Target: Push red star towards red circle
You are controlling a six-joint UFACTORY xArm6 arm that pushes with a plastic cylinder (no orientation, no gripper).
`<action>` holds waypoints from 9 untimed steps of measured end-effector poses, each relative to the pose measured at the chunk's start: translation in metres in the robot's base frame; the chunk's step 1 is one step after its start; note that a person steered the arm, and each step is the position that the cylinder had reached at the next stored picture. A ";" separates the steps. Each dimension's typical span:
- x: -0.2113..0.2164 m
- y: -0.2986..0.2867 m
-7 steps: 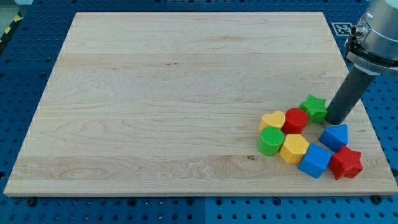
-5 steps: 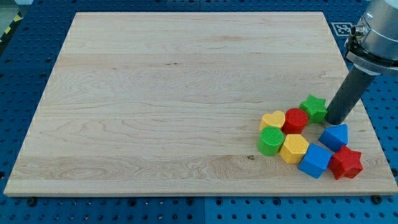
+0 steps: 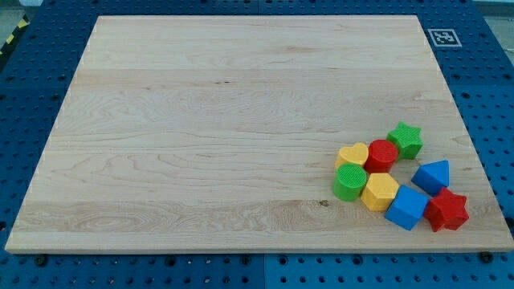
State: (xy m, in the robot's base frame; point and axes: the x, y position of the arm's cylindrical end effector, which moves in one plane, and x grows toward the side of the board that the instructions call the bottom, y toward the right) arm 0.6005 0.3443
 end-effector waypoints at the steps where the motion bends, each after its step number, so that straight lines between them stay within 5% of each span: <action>1: 0.014 -0.004; 7: 0.004 -0.123; 9: -0.032 -0.168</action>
